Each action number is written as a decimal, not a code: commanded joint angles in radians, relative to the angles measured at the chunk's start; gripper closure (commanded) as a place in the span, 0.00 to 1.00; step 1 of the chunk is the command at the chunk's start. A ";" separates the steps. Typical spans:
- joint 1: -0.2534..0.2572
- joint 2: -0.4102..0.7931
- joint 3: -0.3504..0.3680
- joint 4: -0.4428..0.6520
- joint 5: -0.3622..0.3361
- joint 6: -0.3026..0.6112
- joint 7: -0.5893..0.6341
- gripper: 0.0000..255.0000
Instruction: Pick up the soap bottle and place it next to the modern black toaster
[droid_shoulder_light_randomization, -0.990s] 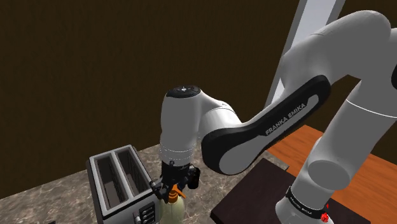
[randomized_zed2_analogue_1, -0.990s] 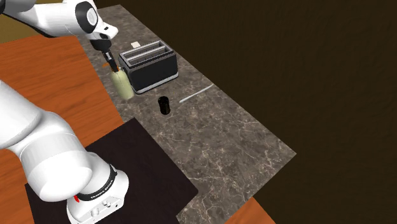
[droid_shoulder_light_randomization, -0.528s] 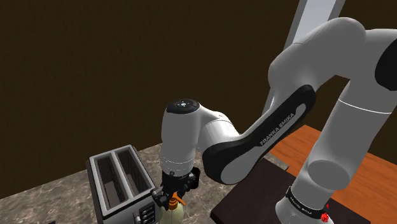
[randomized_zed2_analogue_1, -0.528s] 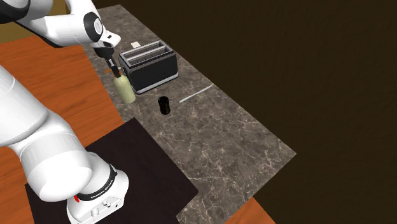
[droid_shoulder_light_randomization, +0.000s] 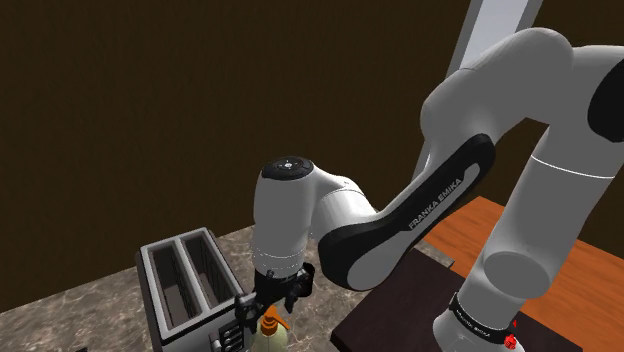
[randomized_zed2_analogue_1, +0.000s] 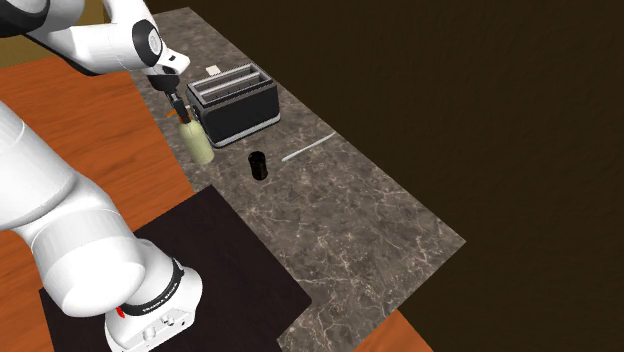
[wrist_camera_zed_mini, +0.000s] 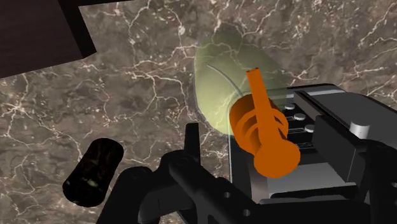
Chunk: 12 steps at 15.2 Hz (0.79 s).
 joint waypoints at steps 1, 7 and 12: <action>0.000 0.000 0.000 0.000 0.000 0.000 0.000 0.00; -0.004 -0.112 -0.001 0.034 0.126 -0.100 -0.092 0.00; 0.002 -0.137 -0.010 0.045 0.151 -0.128 -0.110 0.00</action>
